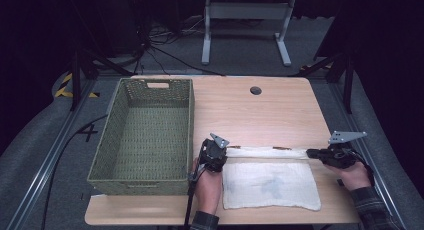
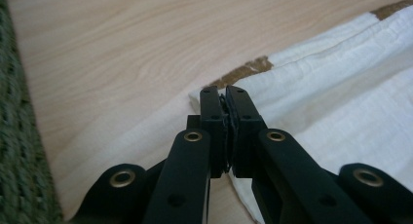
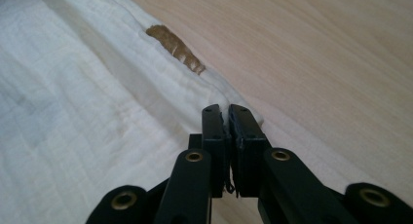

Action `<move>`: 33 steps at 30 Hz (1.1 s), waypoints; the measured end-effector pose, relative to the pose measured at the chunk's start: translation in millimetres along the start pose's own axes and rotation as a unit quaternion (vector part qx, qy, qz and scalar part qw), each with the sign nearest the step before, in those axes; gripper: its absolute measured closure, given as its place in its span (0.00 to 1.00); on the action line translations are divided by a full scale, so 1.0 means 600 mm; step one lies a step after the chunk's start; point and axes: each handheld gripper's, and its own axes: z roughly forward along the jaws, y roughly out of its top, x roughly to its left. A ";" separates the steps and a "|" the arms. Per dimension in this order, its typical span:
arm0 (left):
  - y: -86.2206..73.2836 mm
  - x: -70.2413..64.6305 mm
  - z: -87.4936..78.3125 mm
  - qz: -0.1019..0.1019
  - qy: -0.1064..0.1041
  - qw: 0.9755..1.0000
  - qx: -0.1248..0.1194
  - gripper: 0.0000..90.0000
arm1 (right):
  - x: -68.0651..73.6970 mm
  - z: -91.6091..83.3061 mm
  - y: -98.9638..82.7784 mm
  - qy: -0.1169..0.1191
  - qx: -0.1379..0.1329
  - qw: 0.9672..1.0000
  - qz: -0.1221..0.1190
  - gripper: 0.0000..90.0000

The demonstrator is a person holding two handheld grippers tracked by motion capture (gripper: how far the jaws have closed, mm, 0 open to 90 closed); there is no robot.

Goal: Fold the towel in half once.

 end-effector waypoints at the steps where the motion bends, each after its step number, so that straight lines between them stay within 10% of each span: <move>1: -0.002 -0.003 0.002 0.004 0.000 1.000 0.005 0.97 | 0.002 0.002 -0.005 0.002 0.004 1.000 0.002 0.96; 15: -0.011 -0.002 0.039 0.008 -0.004 0.999 0.032 0.97 | 0.011 0.025 -0.013 -0.020 0.041 0.999 -0.013 0.96; 33: 0.041 0.018 0.087 0.003 -0.001 1.000 0.021 0.97 | -0.058 0.054 0.017 -0.073 0.022 0.997 0.003 0.96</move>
